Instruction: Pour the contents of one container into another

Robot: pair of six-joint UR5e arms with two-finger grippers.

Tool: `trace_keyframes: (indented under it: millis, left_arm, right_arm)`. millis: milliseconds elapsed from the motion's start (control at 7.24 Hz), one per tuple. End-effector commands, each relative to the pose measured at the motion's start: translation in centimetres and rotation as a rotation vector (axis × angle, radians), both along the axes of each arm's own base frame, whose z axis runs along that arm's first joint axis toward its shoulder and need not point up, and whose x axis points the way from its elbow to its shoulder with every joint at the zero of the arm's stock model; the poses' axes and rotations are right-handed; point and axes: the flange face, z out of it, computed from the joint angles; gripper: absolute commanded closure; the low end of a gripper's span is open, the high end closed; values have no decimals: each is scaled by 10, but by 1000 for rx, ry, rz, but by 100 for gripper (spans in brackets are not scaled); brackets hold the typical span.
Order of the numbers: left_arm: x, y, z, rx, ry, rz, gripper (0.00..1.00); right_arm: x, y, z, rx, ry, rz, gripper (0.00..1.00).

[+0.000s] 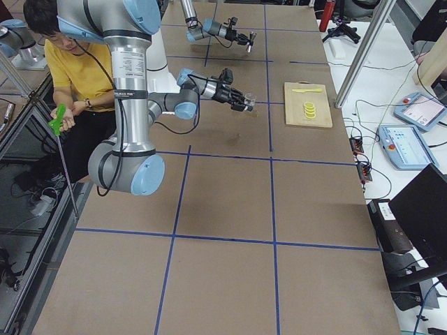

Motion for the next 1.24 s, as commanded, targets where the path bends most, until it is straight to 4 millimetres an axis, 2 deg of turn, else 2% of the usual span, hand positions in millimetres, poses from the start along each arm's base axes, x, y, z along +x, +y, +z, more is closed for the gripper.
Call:
trace_keyframes:
  millis: [0,414,552,967,1105]
  left_arm:
    - [3,4,4,-1,-16,-3,100]
    - [11,12,9,-2,-35,11,100]
    - [11,12,9,-2,-37,13,93]
    - [14,16,10,-1,-42,24,65]
    - [15,17,9,0,-42,29,49]
  right_arm:
    - [1,-1,0,0,-1,2,100]
    - [1,-1,-2,1,-5,2,100]
    - [1,-1,-4,2,-8,2,100]
    - [1,-1,-8,5,-18,2,100]
    - [1,-1,-8,5,-17,2,100]
